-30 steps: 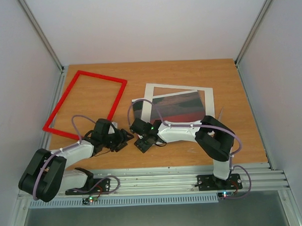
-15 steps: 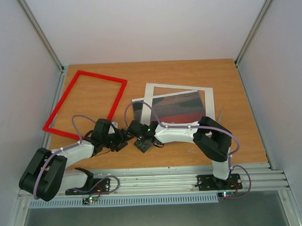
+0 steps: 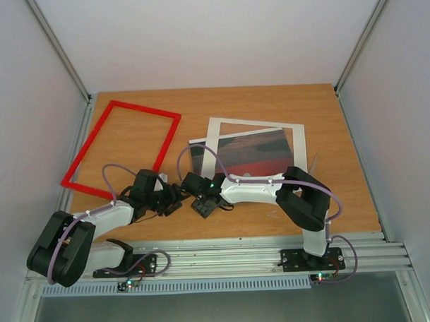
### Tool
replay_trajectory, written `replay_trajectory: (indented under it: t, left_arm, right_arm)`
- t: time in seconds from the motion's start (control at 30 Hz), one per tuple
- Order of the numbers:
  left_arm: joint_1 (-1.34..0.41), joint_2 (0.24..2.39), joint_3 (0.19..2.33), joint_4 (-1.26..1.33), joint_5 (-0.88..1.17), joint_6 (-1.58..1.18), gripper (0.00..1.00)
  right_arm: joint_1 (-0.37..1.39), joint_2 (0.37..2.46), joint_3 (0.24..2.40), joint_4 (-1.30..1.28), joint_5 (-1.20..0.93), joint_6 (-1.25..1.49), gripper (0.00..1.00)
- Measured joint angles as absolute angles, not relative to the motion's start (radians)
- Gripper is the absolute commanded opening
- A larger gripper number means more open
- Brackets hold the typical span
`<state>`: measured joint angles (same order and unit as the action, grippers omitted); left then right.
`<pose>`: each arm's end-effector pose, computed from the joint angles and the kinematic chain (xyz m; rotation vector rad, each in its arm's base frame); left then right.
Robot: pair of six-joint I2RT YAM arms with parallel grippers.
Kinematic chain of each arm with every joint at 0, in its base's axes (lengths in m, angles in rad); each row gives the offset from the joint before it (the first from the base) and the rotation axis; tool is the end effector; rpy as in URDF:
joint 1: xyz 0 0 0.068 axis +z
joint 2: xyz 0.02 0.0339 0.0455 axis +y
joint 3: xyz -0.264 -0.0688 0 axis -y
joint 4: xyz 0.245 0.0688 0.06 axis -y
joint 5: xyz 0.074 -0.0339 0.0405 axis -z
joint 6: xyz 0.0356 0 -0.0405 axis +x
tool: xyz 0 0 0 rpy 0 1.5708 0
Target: Take the photo out of the frame
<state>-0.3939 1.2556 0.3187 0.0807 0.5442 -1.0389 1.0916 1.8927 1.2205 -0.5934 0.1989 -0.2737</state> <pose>0.1777 -0.0938 0.1237 -0.5857 2.6354 -1.2233 0.1747 0.3209 0.1545 -1.7222 2.1859 -0.0846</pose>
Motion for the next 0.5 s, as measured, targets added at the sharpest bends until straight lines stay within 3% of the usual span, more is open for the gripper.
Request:
replay_trajectory:
  t: [0.5]
  left_arm:
    - [-0.394,1.242,0.311,0.078,0.544,-1.039,0.64]
  right_arm:
    - [1.079,1.901,1.281,-0.630,0.134,-0.265,0.74]
